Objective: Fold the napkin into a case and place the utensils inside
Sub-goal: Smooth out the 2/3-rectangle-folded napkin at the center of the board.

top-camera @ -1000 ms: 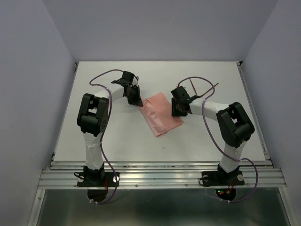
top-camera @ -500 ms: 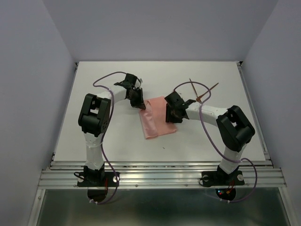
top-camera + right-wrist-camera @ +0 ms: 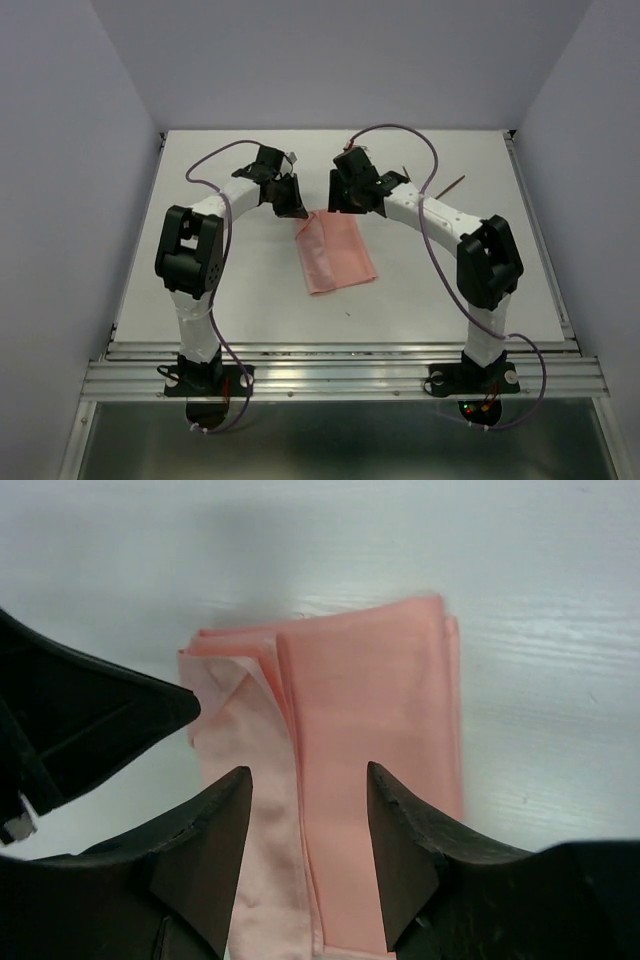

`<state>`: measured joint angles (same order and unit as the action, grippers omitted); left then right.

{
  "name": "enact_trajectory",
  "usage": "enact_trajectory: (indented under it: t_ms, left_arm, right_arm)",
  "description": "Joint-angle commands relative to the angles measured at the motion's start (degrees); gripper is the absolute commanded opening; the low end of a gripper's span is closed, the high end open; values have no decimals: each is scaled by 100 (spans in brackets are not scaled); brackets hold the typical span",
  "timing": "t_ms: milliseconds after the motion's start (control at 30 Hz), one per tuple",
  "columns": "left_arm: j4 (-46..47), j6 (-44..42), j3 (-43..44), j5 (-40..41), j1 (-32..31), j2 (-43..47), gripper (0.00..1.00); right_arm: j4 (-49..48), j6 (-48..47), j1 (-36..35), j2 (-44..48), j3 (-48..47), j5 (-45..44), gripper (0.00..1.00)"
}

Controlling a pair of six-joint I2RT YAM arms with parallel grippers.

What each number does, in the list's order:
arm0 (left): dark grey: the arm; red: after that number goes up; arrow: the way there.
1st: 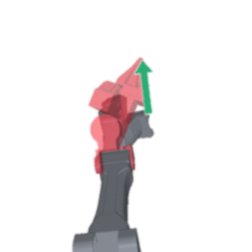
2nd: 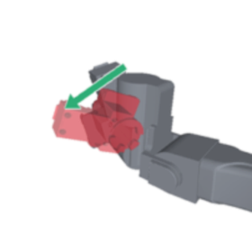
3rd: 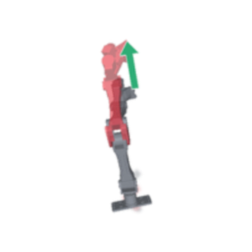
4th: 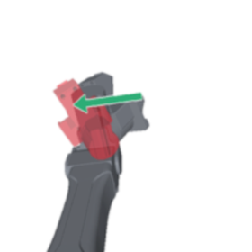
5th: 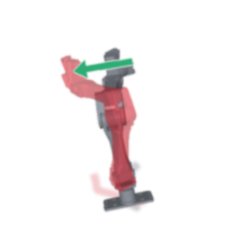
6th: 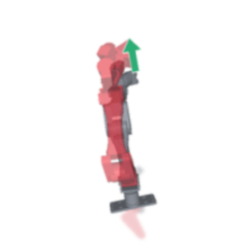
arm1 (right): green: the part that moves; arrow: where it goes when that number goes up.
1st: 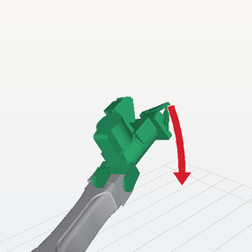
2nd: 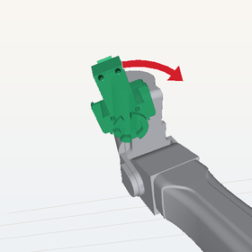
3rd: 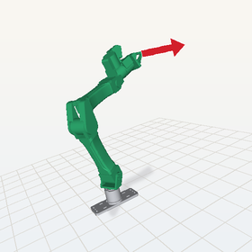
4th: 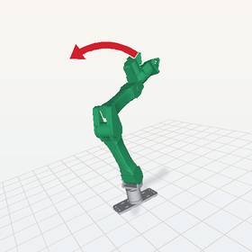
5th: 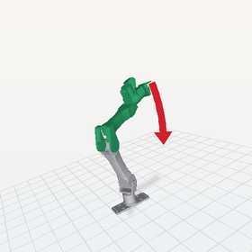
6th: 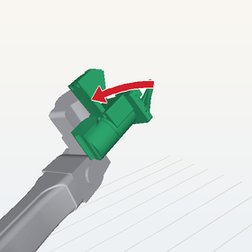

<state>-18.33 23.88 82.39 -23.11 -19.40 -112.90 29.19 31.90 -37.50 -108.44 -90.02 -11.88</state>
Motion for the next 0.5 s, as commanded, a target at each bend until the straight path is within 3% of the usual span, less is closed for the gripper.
enact_trajectory:
  t_ms: [0,167,467]
  left_arm:
    - [-162,47,-3,149,304,374,0]
    - [-171,47,-346,210,516,549,0]
    - [-101,99,-1022,387,507,1120,0]
  right_arm:
    - [60,-351,-21,-877,-779,431,55]
    - [113,-649,-21,-1556,-1720,853,56]
    - [131,-799,-21,-2259,-2125,969,54]
